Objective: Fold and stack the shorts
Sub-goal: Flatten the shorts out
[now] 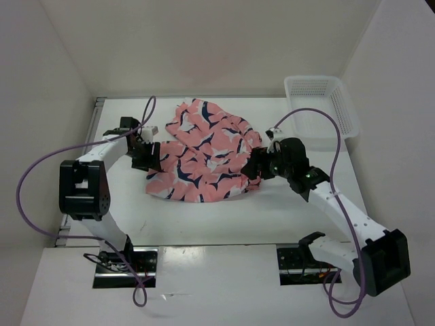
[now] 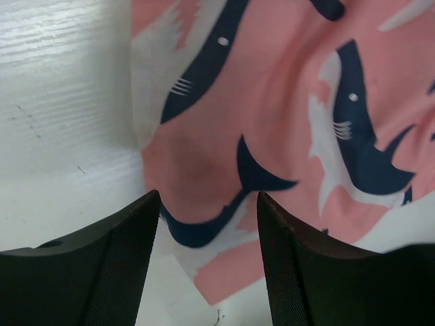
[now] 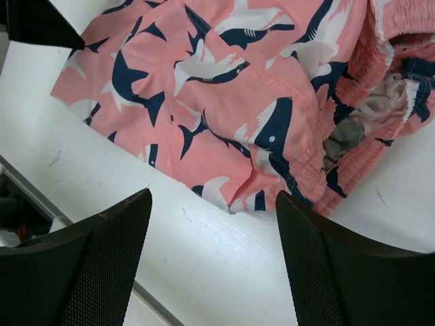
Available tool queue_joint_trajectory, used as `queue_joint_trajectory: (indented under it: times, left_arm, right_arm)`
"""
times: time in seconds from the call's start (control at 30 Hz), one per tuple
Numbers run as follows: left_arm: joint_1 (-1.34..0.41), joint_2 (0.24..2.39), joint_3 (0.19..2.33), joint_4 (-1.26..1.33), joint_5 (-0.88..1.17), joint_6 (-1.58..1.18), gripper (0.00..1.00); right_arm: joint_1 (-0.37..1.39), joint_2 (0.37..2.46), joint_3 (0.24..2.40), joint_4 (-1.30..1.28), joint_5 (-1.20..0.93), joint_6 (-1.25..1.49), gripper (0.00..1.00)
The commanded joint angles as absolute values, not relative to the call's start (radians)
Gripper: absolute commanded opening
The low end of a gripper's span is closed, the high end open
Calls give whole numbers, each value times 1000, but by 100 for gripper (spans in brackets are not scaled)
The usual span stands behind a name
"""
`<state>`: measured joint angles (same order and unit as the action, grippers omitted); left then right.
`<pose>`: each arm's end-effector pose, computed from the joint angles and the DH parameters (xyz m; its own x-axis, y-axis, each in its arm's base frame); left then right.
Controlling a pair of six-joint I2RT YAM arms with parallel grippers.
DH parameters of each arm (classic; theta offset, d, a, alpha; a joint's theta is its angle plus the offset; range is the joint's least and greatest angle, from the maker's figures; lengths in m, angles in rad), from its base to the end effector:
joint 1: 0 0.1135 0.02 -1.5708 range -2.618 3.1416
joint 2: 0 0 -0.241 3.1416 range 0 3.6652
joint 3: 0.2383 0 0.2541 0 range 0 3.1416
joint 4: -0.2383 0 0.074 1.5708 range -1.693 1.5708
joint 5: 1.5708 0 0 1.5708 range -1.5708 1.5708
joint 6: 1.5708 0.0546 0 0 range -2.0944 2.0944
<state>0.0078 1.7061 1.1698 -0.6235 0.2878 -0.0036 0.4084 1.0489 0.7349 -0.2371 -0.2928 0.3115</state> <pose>0.3460 -0.0128 0.1619 -0.9171 -0.0106 -0.3986 0.1026 0.9597 -0.2616 0.2331 0.1180 0.2371 -0.6431 0.0414 -0.7646 -0.4295 0.8072 0.4050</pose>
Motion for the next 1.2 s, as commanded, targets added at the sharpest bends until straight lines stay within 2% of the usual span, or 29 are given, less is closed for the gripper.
queue_joint_trajectory:
  times: [0.0,0.17,0.3,0.53,0.57,0.73,0.77,0.8,0.9,0.93,1.0,1.03,1.17]
  left_arm:
    - [35,1756,1224,-543,313,0,67]
    - [35,1775,1212,-509,282,0,68]
    - [35,1850,1203,-532,293,0,69]
    - [35,1884,1183,-525,293,0,69]
    - [35,1899,1183,-525,293,0,66]
    - [35,1911,1183,-555,415,0,30]
    - [35,1899,1183,-570,431,0,18]
    - [35,1888,1193,-596,457,0,13]
    - [35,1843,1193,-646,486,0,0]
    - [44,1826,1193,-658,498,0,0]
    - [57,1765,1204,-698,509,0,0]
    - [57,1743,1222,-707,509,0,0]
    - [126,1658,1383,-747,509,0,0]
  right_arm:
    - [393,1147,810,-242,-273,441,78]
    - [382,1216,821,-301,-85,517,76]
    - [342,1181,776,-218,-94,558,76]
    - [322,1201,770,-230,-60,535,77]
    - [322,1213,758,-218,-77,535,77]
    - [313,1299,706,-124,-156,563,75]
    - [313,1314,706,-124,-166,563,72]
    - [313,1328,706,-124,-185,572,63]
    - [313,1361,716,-124,-236,560,42]
    - [313,1361,729,-124,-247,546,27]
    - [313,1348,752,-124,-258,520,14]
    - [313,1339,764,-139,-258,511,3]
    - [289,1312,920,-129,-258,445,0]
